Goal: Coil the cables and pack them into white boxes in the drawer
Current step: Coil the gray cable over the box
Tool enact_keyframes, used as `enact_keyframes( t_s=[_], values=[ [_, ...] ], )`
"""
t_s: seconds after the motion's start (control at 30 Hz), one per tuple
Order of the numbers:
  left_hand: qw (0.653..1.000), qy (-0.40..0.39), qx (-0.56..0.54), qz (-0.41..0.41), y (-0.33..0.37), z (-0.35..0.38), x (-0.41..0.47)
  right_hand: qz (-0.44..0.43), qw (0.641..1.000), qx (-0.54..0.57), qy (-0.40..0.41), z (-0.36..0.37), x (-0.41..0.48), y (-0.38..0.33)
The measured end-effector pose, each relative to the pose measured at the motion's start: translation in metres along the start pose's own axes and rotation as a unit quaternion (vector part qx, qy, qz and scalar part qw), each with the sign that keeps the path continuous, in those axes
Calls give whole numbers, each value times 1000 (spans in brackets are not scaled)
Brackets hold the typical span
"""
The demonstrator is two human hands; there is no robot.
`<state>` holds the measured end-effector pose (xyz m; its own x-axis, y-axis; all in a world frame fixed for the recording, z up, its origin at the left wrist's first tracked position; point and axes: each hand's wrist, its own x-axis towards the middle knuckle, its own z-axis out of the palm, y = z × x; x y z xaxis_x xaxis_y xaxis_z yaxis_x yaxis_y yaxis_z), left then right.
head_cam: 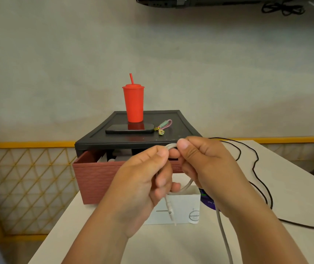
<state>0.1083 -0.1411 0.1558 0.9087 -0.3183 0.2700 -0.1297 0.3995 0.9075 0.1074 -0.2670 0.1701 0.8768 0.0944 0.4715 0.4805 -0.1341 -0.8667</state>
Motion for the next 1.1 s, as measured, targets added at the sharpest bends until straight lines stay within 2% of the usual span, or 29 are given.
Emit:
enact_keyframes(
  t_s=[0.1, 0.2, 0.33, 0.4, 0.47, 0.67, 0.8, 0.9, 1.03, 1.1],
  values=[
    [1000, 0, 0, -16, 4, -1, -2, 10, 1000, 11, 6, 3, 0, 0],
    [998, 40, 35, -14, 2, -3, 0, 20, 998, 40, 39, 7, 0, -1],
    [969, 64, 237, 18, -3, -9, 4, 22, 990, 41, 131, 0, 5, 8],
    [945, 59, 320, 16, -5, -12, 4, 31, 987, 33, 152, -5, 7, 12],
    [931, 64, 358, 11, -6, -13, 4, 35, 988, 18, 150, -7, 7, 14],
    [917, 78, 387, 64, -3, -20, 3, 46, 990, 23, 132, -5, 8, 15],
    [930, 89, 345, 93, 2, -17, 3, 58, 986, 86, 134, -2, 8, 13],
    [928, 106, 337, 119, 4, -17, 2, 52, 985, 73, 149, -1, 8, 14],
    [886, 136, 413, 159, 3, -20, 1, 7, 983, -24, 183, 0, 8, 16],
    [865, 166, 440, 178, 2, -21, 2, 1, 983, -31, 182, 0, 8, 16]
  ],
)
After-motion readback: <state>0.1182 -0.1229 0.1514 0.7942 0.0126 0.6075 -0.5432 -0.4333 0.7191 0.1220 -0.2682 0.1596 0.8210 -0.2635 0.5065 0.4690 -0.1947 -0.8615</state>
